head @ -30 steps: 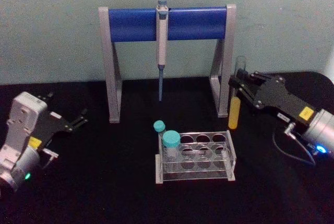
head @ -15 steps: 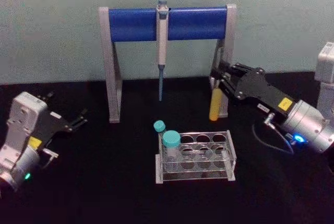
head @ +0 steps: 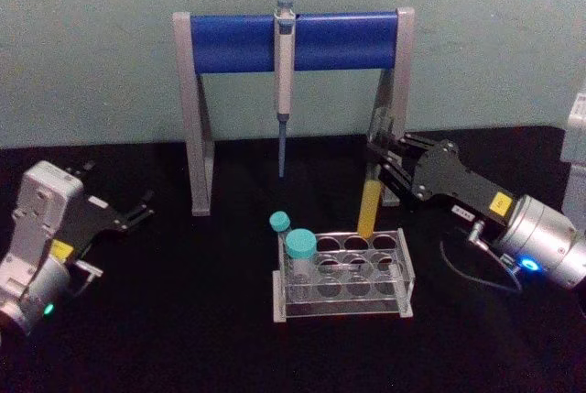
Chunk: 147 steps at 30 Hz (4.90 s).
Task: Pick up the test tube from the test tube rack, shake it, then place it back into the test tube rack.
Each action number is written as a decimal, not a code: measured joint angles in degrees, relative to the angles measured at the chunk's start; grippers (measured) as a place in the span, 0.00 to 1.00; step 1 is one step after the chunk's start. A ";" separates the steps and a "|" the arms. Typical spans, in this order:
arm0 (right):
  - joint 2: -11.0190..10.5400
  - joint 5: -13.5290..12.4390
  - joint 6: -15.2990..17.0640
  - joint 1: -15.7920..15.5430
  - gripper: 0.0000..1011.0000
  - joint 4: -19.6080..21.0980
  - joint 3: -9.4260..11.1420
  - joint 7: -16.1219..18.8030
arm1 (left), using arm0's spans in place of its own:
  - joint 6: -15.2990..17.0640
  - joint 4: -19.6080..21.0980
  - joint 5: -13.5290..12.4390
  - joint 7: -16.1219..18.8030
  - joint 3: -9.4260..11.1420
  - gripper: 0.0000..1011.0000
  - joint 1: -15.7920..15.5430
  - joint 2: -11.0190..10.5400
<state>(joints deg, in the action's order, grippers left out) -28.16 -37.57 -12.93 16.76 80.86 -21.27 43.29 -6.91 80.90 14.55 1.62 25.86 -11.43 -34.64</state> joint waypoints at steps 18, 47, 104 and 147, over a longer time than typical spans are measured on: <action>1.40 0.24 -1.49 1.18 0.22 -3.62 -1.52 0.32 | 0.00 0.00 0.00 0.00 0.00 0.99 0.00 0.00; 3.27 3.63 -0.37 3.44 0.22 -9.83 -3.76 -0.60 | 0.00 0.00 0.00 0.00 0.00 0.99 0.00 0.00; 3.65 6.63 2.42 5.03 0.32 -12.24 -5.32 -1.78 | 0.00 0.00 0.00 0.00 0.00 0.99 0.00 0.00; 3.52 6.98 1.83 4.72 0.99 -11.20 -5.01 -2.22 | 0.00 0.00 0.00 0.00 0.00 0.99 0.00 0.00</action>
<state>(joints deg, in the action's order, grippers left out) -24.64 -30.59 -11.10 21.48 69.66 -26.29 41.07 -6.91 80.90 14.55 1.62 25.86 -11.43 -34.65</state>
